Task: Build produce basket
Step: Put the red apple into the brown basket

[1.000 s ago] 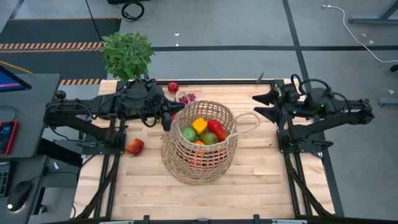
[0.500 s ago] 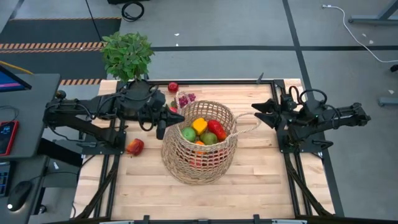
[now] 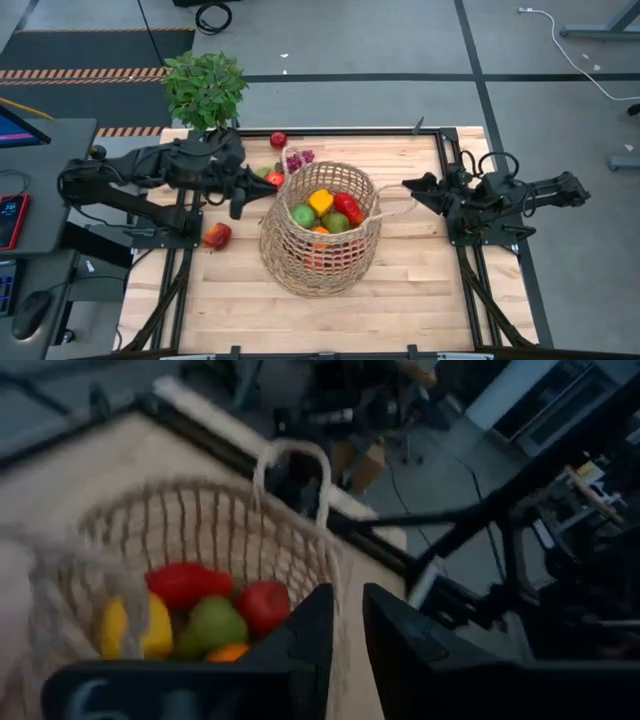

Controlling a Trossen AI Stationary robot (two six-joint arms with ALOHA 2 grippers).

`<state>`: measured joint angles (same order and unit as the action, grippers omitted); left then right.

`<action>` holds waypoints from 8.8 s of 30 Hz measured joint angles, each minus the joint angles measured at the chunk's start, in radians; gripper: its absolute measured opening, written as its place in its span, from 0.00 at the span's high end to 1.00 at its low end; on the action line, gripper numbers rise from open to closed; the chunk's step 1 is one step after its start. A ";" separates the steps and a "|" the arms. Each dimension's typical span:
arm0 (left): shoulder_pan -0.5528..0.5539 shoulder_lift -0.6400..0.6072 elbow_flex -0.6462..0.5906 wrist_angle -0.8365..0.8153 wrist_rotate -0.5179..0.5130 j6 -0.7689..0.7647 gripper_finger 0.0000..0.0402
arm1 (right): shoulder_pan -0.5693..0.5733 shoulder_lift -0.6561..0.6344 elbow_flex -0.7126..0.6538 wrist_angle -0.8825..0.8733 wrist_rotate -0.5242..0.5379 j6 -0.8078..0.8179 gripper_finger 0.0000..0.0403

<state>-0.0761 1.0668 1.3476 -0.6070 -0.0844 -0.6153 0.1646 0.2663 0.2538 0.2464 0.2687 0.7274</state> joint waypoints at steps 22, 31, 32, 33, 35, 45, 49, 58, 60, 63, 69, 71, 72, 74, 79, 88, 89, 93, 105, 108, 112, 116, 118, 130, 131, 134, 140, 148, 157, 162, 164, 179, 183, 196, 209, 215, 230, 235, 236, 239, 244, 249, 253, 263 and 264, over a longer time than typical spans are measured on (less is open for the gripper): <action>-0.047 -0.167 0.000 -0.126 0.097 -0.163 0.85 | 0.000 -0.025 -0.247 0.364 -0.064 0.103 0.09; -0.048 -0.172 0.000 -0.132 0.097 -0.162 0.85 | 0.000 -0.025 -0.246 0.413 -0.089 0.093 0.09; -0.048 -0.172 0.000 -0.132 0.096 -0.159 0.85 | 0.000 -0.025 -0.246 0.433 -0.096 0.092 0.09; -0.048 -0.172 0.000 -0.132 0.092 -0.159 0.85 | 0.000 -0.025 -0.246 0.450 -0.103 0.091 0.09; -0.048 -0.171 0.000 -0.133 0.087 -0.159 0.85 | 0.000 -0.025 -0.246 0.479 -0.115 0.084 0.09; -0.048 -0.171 0.000 -0.132 0.085 -0.163 0.86 | 0.000 -0.025 -0.245 0.500 -0.132 0.109 0.09; -0.048 -0.171 0.000 -0.131 0.079 -0.160 0.86 | 0.000 -0.025 -0.245 0.501 -0.190 0.144 0.09; -0.048 -0.171 0.000 -0.131 0.077 -0.168 0.86 | 0.000 -0.025 -0.245 0.500 -0.238 0.112 0.09; -0.048 -0.171 0.000 -0.131 0.078 -0.186 0.86 | 0.000 -0.025 -0.245 0.497 -0.244 0.095 0.09; -0.048 -0.171 0.000 -0.131 0.078 -0.191 0.86 | 0.000 -0.024 -0.245 0.493 -0.244 0.064 0.09; -0.048 -0.170 0.000 -0.131 0.078 -0.188 0.87 | 0.000 -0.024 -0.245 0.493 -0.251 0.037 0.09; -0.048 -0.170 0.000 -0.131 0.077 -0.187 0.87 | 0.000 -0.024 -0.245 0.498 -0.250 0.059 0.09; -0.048 -0.170 0.000 -0.131 0.077 -0.187 0.87 | 0.000 -0.024 -0.245 0.505 -0.240 0.059 0.09; -0.048 -0.170 0.000 -0.131 0.078 -0.187 0.87 | -0.003 -0.024 -0.244 0.508 -0.205 0.030 0.09; -0.048 -0.170 0.000 -0.131 0.078 -0.184 0.87 | -0.019 -0.024 -0.244 0.505 -0.052 -0.066 0.11; -0.048 -0.170 0.000 -0.133 0.078 -0.147 0.87 | -0.051 -0.024 -0.244 0.502 0.680 -0.337 0.13; -0.048 -0.170 0.000 -0.136 0.078 -0.147 0.87 | -0.054 -0.024 -0.244 0.502 0.775 -0.376 0.13; -0.048 -0.167 0.000 -0.185 0.055 -0.147 0.87 | -0.064 -0.024 -0.244 0.501 1.120 -0.535 0.13; -0.085 -0.055 0.000 -0.546 0.044 -0.159 0.87 | -0.069 -0.018 -0.244 0.484 1.266 -1.079 0.13; -0.095 -0.011 0.000 -0.647 0.043 -0.168 0.87 | -0.069 -0.018 -0.244 0.485 1.263 -1.088 0.13; -0.094 0.036 -0.001 -0.731 -0.014 -0.158 0.87 | -0.069 -0.018 -0.244 0.484 1.263 -1.089 0.13; -0.119 0.021 -0.001 -0.731 -0.156 -0.110 0.87 | -0.069 -0.018 -0.244 0.484 1.263 -1.089 0.13; -0.122 -0.012 -0.017 -0.726 -0.203 -0.111 0.87 | -0.069 -0.018 -0.244 0.485 1.263 -1.089 0.13; -0.125 -0.238 -0.468 -0.616 -0.168 -0.498 0.85 | -0.069 -0.018 -0.245 0.484 1.263 -1.089 0.13; -0.125 -0.238 -0.494 -0.610 -0.155 -0.520 0.84 | -0.069 -0.018 -0.245 0.485 1.262 -1.089 0.13; -0.125 -0.235 -0.542 -0.612 -0.106 -0.583 0.79 | -0.069 -0.018 -0.245 0.484 1.263 -1.089 0.13; -0.124 -0.237 -0.554 -0.623 -0.056 -0.651 0.60 | -0.069 -0.018 -0.245 0.485 1.262 -1.089 0.13; -0.123 -0.236 -0.553 -0.667 -0.049 -0.757 0.32 | -0.069 -0.018 -0.245 0.485 1.262 -1.089 0.13; -0.123 -0.130 -0.553 -0.659 -0.119 -0.662 0.27 | -0.069 -0.018 -0.245 0.485 1.262 -1.089 0.13; -0.115 -0.019 -0.553 -0.658 -0.125 -0.604 0.27 | -0.069 -0.018 -0.246 0.485 1.262 -1.089 0.13; -0.110 0.019 -0.553 -0.651 -0.105 -0.583 0.27 | -0.069 -0.018 -0.246 0.485 1.262 -1.089 0.13; -0.006 0.212 -0.553 -0.571 0.034 -0.500 0.28 | -0.069 -0.018 -0.246 0.485 1.262 -1.089 0.13; 0.008 0.252 -0.553 -0.572 0.060 -0.454 0.28 | -0.069 -0.018 -0.246 0.485 1.262 -1.089 0.13; -0.006 0.277 -0.690 -0.483 0.183 -0.472 0.28 | -0.069 -0.018 -0.246 0.484 1.262 -1.089 0.13; -0.006 0.277 -0.691 -0.446 0.243 -0.466 0.36 | -0.069 -0.018 -0.246 0.484 1.262 -1.089 0.13; -0.006 0.277 -0.691 -0.435 0.255 -0.469 0.41 | -0.069 -0.018 -0.246 0.485 1.262 -1.089 0.13; -0.005 0.275 -0.624 -0.279 0.181 -0.494 0.43 | -0.069 -0.018 -0.246 0.485 1.262 -1.088 0.13; -0.005 0.274 -0.594 -0.279 0.071 -0.504 0.45 | -0.069 -0.018 -0.246 0.485 1.262 -1.089 0.13; -0.005 0.274 -0.591 -0.278 0.055 -0.506 0.46 | -0.069 -0.018 -0.246 0.485 1.262 -1.089 0.13; -0.005 0.274 -0.579 -0.279 0.036 -0.525 0.50 | -0.069 -0.018 -0.246 0.485 1.262 -1.089 0.13; -0.007 0.262 -0.506 -0.312 0.042 -0.515 0.54 | -0.069 -0.018 -0.246 0.484 1.262 -1.089 0.13; -0.033 0.241 -0.353 -0.339 0.105 -0.423 0.56 | -0.069 -0.018 -0.246 0.485 1.262 -1.089 0.13; -0.112 0.236 -0.236 -0.443 0.124 -0.480 0.54 | -0.069 -0.018 -0.246 0.485 1.262 -1.089 0.13; -0.384 0.246 -0.266 -0.602 0.142 -0.607 0.30 | -0.069 -0.018 -0.246 0.485 1.262 -1.089 0.13; -0.397 0.246 -0.275 -0.590 0.148 -0.611 0.27 | -0.069 -0.018 -0.246 0.485 1.262 -1.089 0.13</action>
<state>-0.4730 1.3129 1.0730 -1.1973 0.0632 -1.2264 0.0957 0.2481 0.0082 0.7311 1.5311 -0.3614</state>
